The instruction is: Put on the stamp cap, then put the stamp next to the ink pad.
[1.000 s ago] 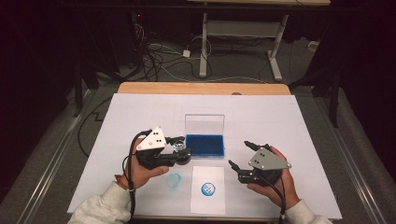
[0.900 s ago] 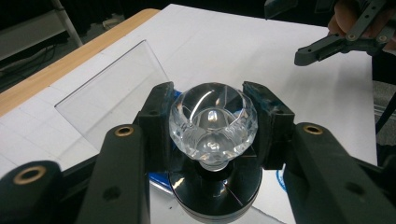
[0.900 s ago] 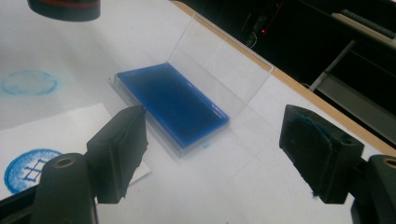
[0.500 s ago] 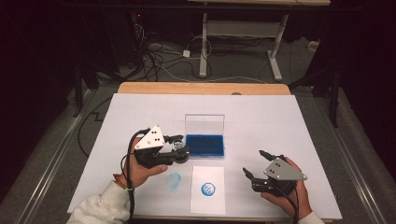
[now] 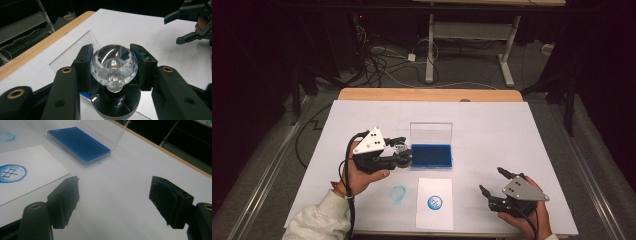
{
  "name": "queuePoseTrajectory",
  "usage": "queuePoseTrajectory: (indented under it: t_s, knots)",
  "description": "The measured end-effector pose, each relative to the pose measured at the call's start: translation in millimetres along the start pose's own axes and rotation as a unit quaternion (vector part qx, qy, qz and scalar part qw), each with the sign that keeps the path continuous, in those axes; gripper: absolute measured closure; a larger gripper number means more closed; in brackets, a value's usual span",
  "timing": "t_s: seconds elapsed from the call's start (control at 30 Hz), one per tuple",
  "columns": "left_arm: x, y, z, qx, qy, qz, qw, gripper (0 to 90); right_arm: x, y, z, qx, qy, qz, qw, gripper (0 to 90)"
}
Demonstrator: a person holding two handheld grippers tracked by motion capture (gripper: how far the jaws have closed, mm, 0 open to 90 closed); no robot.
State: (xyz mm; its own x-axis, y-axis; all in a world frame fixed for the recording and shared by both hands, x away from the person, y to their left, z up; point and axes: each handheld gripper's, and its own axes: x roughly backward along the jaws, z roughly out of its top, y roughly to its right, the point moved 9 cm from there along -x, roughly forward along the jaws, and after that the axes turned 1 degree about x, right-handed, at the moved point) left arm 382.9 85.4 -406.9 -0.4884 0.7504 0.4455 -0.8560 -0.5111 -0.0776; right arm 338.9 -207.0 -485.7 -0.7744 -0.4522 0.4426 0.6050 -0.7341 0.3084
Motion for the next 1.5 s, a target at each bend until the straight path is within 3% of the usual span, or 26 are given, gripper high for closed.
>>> queuePoseTrajectory:
  t_s: [0.67,1.2,1.5]
  knots:
    - [-3.2,-16.3,7.2,0.002,-0.012,0.010,0.9999,54.5,-0.2,-0.4,-0.8,-0.001,-0.001,0.007,1.0000,24.2]
    - [-14.9,-49.5,-7.6,0.033,-0.026,0.026,0.9988,54.4,0.5,-1.9,-1.9,0.005,-0.004,0.010,0.9999,24.4]
    - [-28.6,-68.5,-23.6,0.051,-0.046,0.035,0.9970,54.4,1.0,1.1,-1.3,0.003,0.000,0.005,1.0000,24.5]
